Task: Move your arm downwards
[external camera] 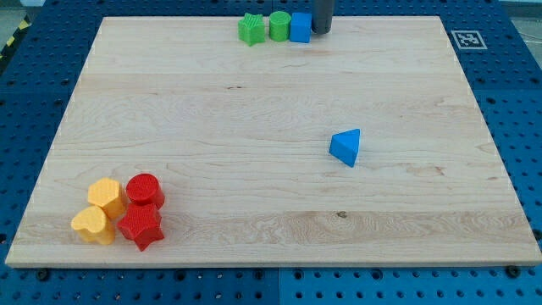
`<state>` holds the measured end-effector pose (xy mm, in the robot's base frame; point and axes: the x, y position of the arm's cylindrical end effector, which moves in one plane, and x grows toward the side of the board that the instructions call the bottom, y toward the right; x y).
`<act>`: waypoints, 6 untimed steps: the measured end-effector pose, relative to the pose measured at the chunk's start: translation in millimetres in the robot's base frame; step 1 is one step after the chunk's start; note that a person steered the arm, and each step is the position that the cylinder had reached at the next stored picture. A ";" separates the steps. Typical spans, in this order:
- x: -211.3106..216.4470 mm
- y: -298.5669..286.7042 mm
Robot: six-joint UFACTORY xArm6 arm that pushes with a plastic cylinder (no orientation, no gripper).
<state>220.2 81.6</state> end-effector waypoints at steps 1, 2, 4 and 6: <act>-18.9 0.0; -20.6 0.1; -20.3 20.4; -12.1 26.8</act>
<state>208.2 108.5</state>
